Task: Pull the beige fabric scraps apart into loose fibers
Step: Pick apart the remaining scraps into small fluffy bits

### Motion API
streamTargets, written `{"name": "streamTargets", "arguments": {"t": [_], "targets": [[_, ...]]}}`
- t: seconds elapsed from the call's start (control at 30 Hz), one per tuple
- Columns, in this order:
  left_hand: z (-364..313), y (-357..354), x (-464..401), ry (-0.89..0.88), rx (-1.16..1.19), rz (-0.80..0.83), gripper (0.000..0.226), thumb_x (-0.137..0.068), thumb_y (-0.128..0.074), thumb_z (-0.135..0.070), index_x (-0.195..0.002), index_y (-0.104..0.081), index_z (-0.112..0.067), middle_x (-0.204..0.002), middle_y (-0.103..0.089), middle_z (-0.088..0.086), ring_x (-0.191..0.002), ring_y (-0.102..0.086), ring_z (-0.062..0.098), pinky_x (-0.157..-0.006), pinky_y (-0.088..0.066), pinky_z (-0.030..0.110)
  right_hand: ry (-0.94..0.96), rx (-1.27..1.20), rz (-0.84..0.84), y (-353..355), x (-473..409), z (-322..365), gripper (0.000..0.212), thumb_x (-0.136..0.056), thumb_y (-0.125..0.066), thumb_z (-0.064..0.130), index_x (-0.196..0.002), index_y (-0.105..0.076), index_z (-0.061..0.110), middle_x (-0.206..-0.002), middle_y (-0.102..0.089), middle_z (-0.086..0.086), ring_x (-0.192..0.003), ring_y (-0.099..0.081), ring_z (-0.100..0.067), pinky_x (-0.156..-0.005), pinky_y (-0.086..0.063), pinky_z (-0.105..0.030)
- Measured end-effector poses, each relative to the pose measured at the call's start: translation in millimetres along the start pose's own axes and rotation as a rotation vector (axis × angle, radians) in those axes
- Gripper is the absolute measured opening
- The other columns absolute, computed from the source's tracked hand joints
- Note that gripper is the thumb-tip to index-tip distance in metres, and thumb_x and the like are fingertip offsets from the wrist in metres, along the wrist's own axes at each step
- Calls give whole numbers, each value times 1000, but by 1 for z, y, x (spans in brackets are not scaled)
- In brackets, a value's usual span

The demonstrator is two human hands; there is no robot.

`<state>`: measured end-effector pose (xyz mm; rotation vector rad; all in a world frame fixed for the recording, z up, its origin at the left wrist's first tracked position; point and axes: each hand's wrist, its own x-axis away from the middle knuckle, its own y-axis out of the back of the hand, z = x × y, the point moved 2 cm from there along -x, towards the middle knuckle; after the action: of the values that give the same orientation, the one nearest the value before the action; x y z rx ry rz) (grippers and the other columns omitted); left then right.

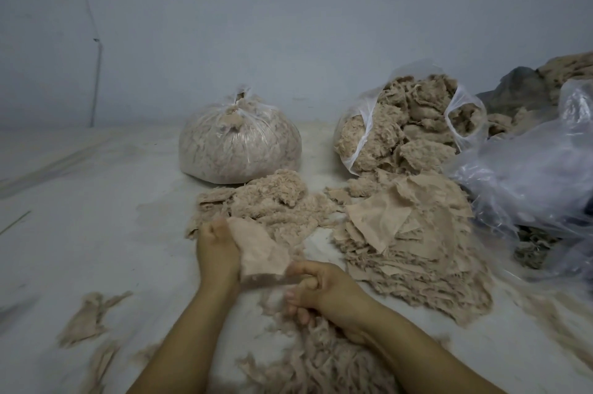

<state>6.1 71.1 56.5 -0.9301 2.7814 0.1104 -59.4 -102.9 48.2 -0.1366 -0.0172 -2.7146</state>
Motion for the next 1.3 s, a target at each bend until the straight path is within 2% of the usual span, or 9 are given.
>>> {"name": "streamTargets", "arguments": {"t": [0.2,0.3,0.37,0.5,0.83,0.93,1.07,1.17,1.3], "targets": [[1,2,0,94,107,105,33,-102,-36,-27,-105,-58,-3,-105,-62,18,-97,-56,29,-86,-46,39,-70,113,60,2,4,7,57,-78,-74,36,-128,-50,21,-82,-75,0,-58,-67,-15,-60,-52,-24],[-9,-11,27,-14,79,283,30,-100,-41,-33,-81,-53,-13,-78,-56,0,-80,-53,20,-71,-46,32,64,147,-142,-1,1,13,35,-78,-62,58,-95,-67,28,-76,-71,13,-64,-65,-7,-57,-47,-15],[-11,-16,38,-35,109,379,35,-99,-43,-35,-82,-50,-5,-75,-54,4,-71,-54,15,-65,-48,29,120,40,-219,0,-1,12,28,-83,-67,45,-72,-62,20,-63,-62,11,-60,-58,-6,-55,-43,-16],[-12,-14,35,-165,16,353,28,-97,-48,-26,-76,-47,-8,-65,-47,-2,-52,-43,0,-48,-35,11,257,-173,-395,8,-6,10,23,-90,-64,19,-71,-53,12,-59,-55,2,-52,-51,-10,-49,-42,-22],[-12,-20,24,-94,147,439,8,-96,-49,-10,-92,-49,-17,-64,-65,0,-32,-43,7,-35,-34,17,321,-33,-799,71,-13,52,22,-86,-70,27,-71,-71,11,-53,-63,0,-48,-55,-16,-44,-43,-22],[-12,-13,4,-117,47,392,11,-97,-50,-14,-86,-53,-15,-64,-64,-1,-42,-49,5,-45,-40,19,237,226,-993,123,-3,76,35,-87,-65,36,-85,-68,1,-66,-66,-8,-62,-62,-26,-56,-47,-24],[-5,-1,-15,-357,-409,359,9,-90,-60,-12,-86,-58,-19,-81,-61,-9,-74,-57,3,-63,-38,14,183,937,-1178,145,10,83,34,-90,-61,32,-120,-53,19,-118,-53,-8,-94,-56,-26,-74,-43,-35],[0,-11,-5,-455,-531,536,7,-90,-62,-15,-91,-63,-22,-92,-61,-6,-83,-56,10,-71,-38,17,371,1068,-990,114,-5,71,21,-93,-55,29,-113,-60,25,-112,-51,-2,-85,-56,-18,-69,-42,-30],[4,-36,13,-512,-742,852,25,-93,-56,-30,-118,-57,-28,-108,-45,-10,-100,-48,12,-85,-37,20,12,1220,-699,106,-28,41,29,-96,-48,26,-118,-62,12,-119,-55,-11,-107,-56,-28,-86,-45,-32]]}}
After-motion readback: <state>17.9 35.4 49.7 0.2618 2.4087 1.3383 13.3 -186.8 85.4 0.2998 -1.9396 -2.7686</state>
